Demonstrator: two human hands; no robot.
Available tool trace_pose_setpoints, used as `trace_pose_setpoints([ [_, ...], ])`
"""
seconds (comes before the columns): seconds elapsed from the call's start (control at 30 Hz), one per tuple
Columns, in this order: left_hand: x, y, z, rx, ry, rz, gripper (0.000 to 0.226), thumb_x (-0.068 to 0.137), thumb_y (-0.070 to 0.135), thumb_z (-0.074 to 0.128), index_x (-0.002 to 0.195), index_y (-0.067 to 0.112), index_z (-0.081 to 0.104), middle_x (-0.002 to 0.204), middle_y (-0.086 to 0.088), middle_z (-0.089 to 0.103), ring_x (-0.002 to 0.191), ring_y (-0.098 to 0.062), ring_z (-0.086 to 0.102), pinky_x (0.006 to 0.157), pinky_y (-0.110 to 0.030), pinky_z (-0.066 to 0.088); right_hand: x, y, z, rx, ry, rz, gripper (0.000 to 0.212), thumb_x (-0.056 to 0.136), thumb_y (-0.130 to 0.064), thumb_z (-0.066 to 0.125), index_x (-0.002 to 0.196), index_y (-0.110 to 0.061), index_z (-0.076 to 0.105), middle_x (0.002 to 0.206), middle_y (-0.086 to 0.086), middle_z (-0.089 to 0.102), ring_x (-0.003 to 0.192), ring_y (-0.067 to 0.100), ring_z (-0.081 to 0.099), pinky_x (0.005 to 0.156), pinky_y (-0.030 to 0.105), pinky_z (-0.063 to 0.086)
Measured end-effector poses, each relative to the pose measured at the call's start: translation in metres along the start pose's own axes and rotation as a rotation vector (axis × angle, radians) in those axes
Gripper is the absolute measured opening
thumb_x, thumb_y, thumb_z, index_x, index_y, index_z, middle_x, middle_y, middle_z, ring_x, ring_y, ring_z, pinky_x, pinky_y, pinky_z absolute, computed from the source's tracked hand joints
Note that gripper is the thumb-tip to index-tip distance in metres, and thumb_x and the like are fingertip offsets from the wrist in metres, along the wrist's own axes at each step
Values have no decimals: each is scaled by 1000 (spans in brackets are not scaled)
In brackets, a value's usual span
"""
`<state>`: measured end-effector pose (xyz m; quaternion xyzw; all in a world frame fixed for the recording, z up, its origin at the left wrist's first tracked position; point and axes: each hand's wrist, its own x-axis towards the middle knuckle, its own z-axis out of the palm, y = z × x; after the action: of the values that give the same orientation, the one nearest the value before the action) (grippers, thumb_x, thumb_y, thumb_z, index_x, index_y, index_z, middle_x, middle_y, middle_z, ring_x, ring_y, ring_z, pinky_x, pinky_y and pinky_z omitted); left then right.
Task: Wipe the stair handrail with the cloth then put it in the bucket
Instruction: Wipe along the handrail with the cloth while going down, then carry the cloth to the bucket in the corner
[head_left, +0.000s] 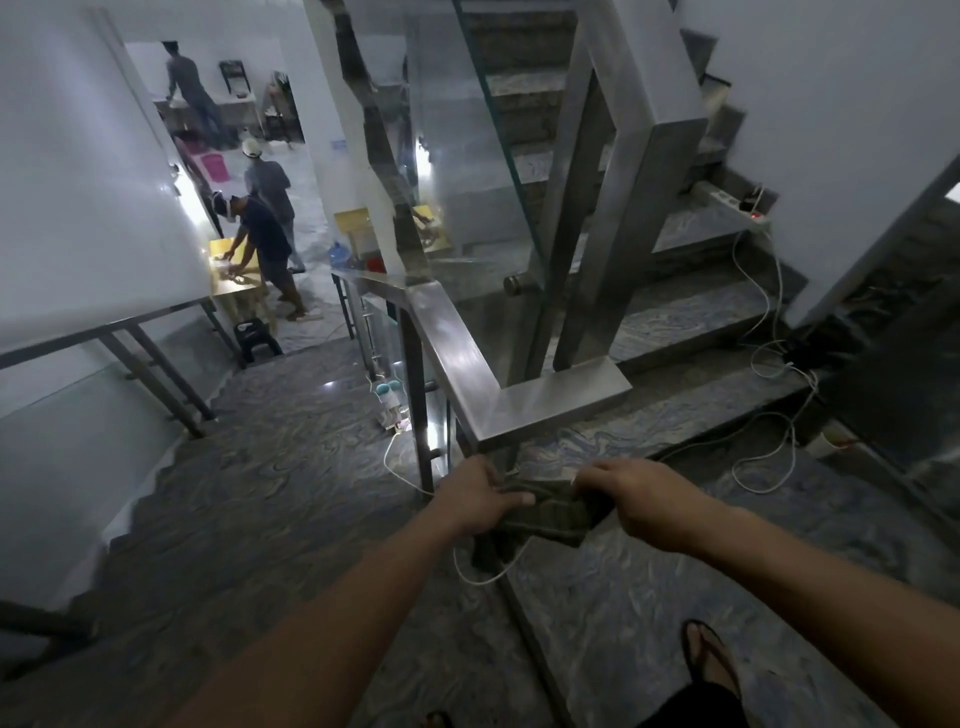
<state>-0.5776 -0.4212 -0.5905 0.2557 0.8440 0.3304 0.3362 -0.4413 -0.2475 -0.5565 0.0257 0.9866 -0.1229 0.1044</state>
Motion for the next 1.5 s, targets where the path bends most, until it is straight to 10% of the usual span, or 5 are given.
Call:
trace_pose_setpoints([
  [0.6,33,148,44,327,-203,503,15,79,7,63,90,14,70,92,-4,65,83,-20,63,79,-42,58,-110,90,-74,282,331,579,37,69,12,53,86,-18,65,78,-7,56,75,21,57,61,27,44],
  [0.77,64,202,64,355,-280,557,16,82,10,63,93,21,66,91,-2,63,82,-17,63,70,-35,59,-149,132,-80,441,420,722,47,75,8,53,81,-37,63,88,8,61,65,30,66,47,49,56],
  [1.07,135,307,134,360,-331,707,19,79,12,72,93,22,63,83,7,59,73,-5,55,53,-16,39,-199,232,-80,431,486,938,41,74,-2,53,84,-37,72,89,-6,66,84,17,64,68,27,55],
  [1.27,185,385,189,348,-429,754,24,78,-2,65,94,14,57,92,3,64,84,-12,63,64,-24,55,-217,318,-87,673,677,1086,43,75,6,55,71,-33,74,72,0,72,69,21,70,66,39,61],
  [1.5,229,518,241,454,-673,712,19,74,2,71,78,19,64,83,5,62,78,-13,61,62,-14,48,-274,431,-148,777,661,1165,24,67,-33,76,90,-27,74,88,-8,72,89,12,66,84,33,54],
])
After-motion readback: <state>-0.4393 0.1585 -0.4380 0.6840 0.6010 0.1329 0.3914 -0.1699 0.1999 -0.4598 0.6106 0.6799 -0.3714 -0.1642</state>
